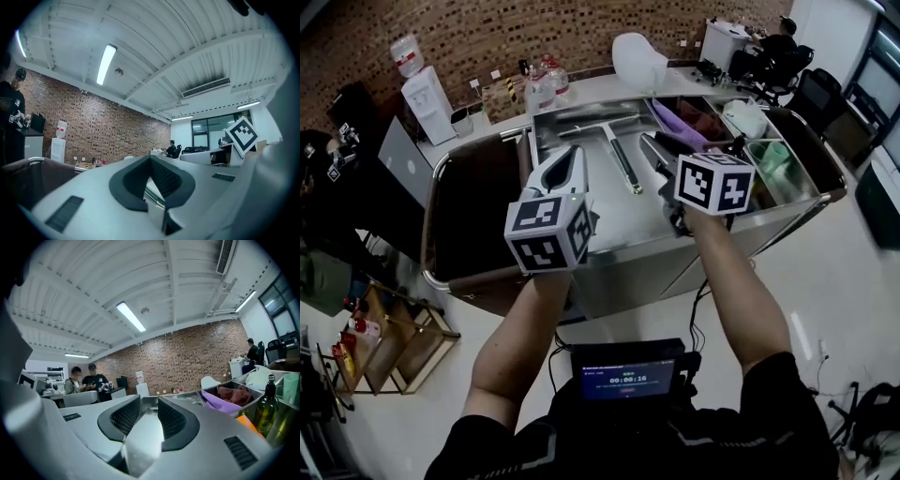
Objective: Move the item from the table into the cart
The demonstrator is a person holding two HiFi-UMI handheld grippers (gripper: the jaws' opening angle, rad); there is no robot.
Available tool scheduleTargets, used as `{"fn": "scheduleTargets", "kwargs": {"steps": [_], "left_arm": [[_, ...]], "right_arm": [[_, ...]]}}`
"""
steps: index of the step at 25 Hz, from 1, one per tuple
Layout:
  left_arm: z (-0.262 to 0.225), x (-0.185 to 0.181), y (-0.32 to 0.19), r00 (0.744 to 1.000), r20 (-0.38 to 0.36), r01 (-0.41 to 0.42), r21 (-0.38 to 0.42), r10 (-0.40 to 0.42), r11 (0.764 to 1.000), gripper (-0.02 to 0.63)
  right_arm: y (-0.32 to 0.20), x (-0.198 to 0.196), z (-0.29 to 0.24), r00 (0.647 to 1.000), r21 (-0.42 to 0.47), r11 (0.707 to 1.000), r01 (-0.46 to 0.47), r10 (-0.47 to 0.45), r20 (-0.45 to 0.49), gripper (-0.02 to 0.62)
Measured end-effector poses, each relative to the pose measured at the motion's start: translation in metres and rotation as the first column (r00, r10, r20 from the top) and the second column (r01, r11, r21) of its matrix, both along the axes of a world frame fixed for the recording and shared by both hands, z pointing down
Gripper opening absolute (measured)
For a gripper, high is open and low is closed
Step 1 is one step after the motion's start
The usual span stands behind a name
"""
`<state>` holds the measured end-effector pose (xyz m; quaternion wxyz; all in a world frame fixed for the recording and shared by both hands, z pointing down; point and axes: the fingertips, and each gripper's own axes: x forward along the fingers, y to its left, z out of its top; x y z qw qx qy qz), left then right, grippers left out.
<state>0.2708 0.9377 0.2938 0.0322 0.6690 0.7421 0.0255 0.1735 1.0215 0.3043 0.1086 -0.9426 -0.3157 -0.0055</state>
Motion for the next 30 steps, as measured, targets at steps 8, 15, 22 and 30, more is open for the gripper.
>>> {"fn": "scheduleTargets", "kwargs": {"steps": [8, 15, 22, 30], "left_arm": [[0.0, -0.094, -0.058, 0.999, -0.033, 0.041, -0.063, -0.043, 0.997, 0.002], [-0.003, -0.126, -0.11, 0.997, -0.062, 0.031, -0.076, -0.035, 0.997, 0.002], [-0.006, -0.115, -0.162, 0.995, -0.098, -0.03, -0.079, 0.022, 0.996, 0.003], [0.011, -0.093, -0.212, 0.993, -0.107, -0.049, -0.043, 0.044, 0.998, 0.002]], "right_arm": [[-0.064, -0.098, -0.009, 0.994, -0.148, 0.983, 0.106, -0.106, 0.007, 0.018], [-0.109, -0.143, -0.027, 0.991, -0.206, 0.971, 0.124, -0.131, -0.02, 0.017], [-0.146, -0.156, -0.024, 0.998, -0.21, 0.976, 0.055, -0.059, -0.013, 0.005], [-0.204, -0.139, 0.004, 0.998, -0.228, 0.972, 0.063, -0.063, 0.008, 0.005]]}}
